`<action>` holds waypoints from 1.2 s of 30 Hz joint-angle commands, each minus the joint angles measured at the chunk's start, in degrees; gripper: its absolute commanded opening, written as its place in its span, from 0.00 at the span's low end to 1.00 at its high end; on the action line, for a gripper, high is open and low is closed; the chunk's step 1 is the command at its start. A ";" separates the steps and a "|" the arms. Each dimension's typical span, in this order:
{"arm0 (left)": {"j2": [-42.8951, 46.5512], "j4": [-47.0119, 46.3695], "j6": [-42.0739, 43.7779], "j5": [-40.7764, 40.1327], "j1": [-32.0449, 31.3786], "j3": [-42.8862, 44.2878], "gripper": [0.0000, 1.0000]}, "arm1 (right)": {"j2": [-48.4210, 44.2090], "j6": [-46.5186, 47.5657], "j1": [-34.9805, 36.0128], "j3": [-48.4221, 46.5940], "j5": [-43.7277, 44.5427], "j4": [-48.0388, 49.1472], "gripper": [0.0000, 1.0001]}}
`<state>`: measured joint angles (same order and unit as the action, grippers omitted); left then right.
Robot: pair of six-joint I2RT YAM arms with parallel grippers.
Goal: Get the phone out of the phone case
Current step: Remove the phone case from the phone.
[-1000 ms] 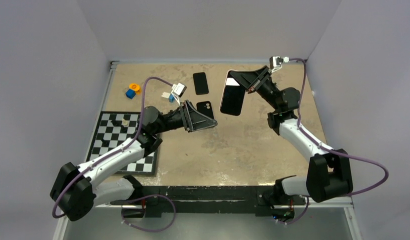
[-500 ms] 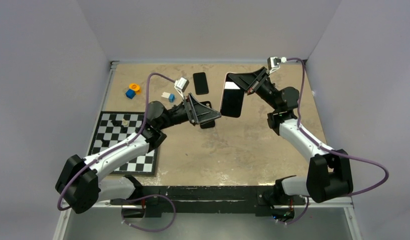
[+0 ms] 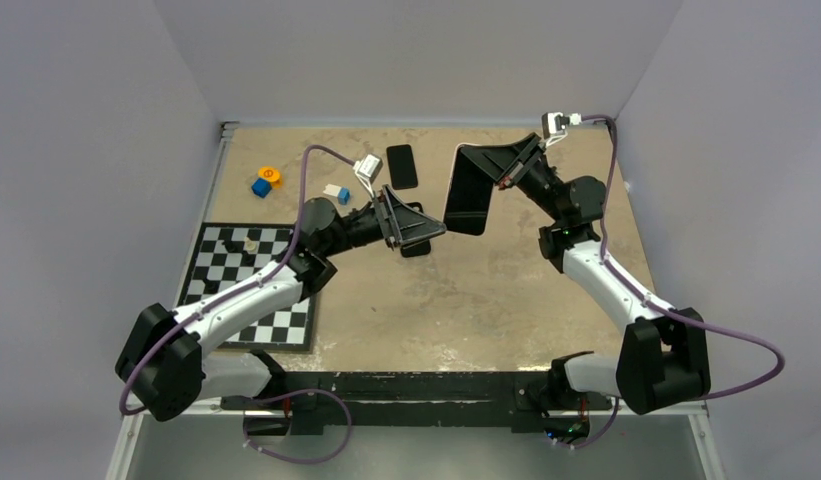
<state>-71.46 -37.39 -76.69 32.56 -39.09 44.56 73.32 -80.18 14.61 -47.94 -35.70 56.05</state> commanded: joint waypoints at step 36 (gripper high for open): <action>-0.91 -3.14 0.48 -0.76 0.36 5.21 0.00 | -3.68 24.50 2.71 -11.14 -11.99 -28.28 0.70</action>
<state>-76.01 -34.61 -74.56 34.17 -39.05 50.72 72.73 -63.96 17.06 -55.33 -42.96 35.11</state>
